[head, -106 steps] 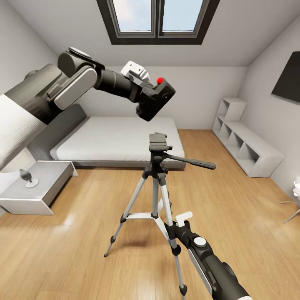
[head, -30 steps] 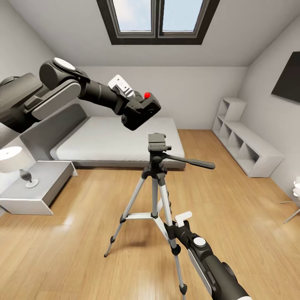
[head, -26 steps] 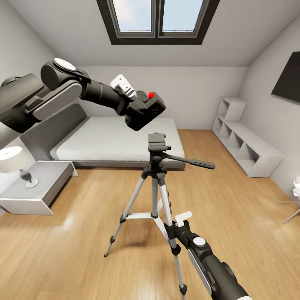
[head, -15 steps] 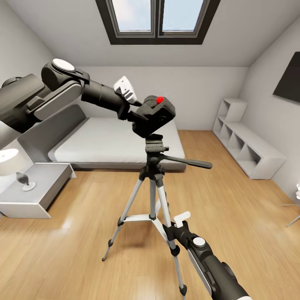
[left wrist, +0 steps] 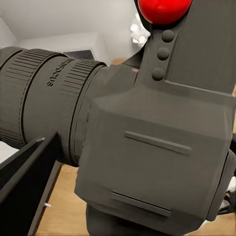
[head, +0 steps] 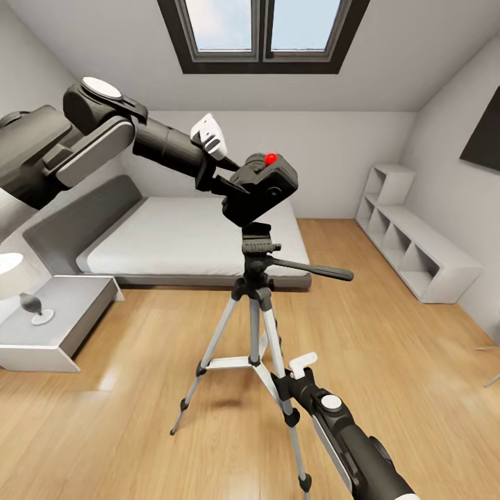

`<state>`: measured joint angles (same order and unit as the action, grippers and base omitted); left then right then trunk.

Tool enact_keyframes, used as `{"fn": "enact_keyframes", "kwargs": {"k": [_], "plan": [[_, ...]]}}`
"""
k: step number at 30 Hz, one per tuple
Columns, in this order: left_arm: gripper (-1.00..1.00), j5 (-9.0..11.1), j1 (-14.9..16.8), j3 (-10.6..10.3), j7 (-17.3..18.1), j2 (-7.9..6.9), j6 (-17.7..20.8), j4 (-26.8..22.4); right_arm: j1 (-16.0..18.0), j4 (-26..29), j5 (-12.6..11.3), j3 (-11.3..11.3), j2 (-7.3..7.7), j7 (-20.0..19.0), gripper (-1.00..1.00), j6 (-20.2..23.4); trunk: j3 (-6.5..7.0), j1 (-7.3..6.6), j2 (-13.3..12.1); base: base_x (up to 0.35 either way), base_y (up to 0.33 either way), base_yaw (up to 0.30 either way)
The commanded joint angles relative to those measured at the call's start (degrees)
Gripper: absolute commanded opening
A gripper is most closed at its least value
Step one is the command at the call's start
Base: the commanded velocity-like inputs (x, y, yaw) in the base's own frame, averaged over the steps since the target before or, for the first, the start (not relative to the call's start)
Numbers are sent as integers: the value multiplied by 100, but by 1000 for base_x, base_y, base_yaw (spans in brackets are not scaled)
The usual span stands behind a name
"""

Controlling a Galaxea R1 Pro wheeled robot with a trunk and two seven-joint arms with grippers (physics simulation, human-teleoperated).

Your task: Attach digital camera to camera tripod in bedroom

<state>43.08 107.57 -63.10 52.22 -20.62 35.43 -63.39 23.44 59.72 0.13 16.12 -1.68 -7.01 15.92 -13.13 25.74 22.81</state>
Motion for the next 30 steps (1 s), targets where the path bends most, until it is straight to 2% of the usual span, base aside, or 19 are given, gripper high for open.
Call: {"fn": "enact_keyframes", "kwargs": {"k": [1, 2, 8, 13, 16, 24, 30], "plan": [[-100, 18, 7, 15, -45, -39, 73, -36, 3, 5, 35, -4, 0, -13, -100, 30, -12, 4, 11, 0, 0, 0], [-100, -26, 2, 12, -77, -72, 103, -68, 3, 5, 33, -4, 2, -11, -100, 29, -12, 4, 11, 0, 0, 0], [-100, 105, -13, 114, -270, -264, 284, -161, 3, 5, 2, 3, 8, 14, -100, 26, -12, 4, 11, 0, 0, 0], [-100, 241, -15, 156, -361, -279, 446, -194, 3, 5, -16, 4, 9, 31, -100, 25, -12, 4, 11, 0, 0, 0], [-100, 245, -16, 162, -370, -277, 547, -204, 3, 5, -23, 5, 9, 38, -100, 25, -12, 4, 11, 0, 0, 0], [-100, 50, 33, 158, -360, -265, 801, -185, 3, 5, -25, 12, 9, 42, -100, 25, -12, 4, 11, 0, 0, 0], [-100, -174, 225, 91, -316, -110, 990, -31, 3, 5, -26, 13, 9, 42, -100, 25, -12, 4, 11, 0, 0, 0]]}}
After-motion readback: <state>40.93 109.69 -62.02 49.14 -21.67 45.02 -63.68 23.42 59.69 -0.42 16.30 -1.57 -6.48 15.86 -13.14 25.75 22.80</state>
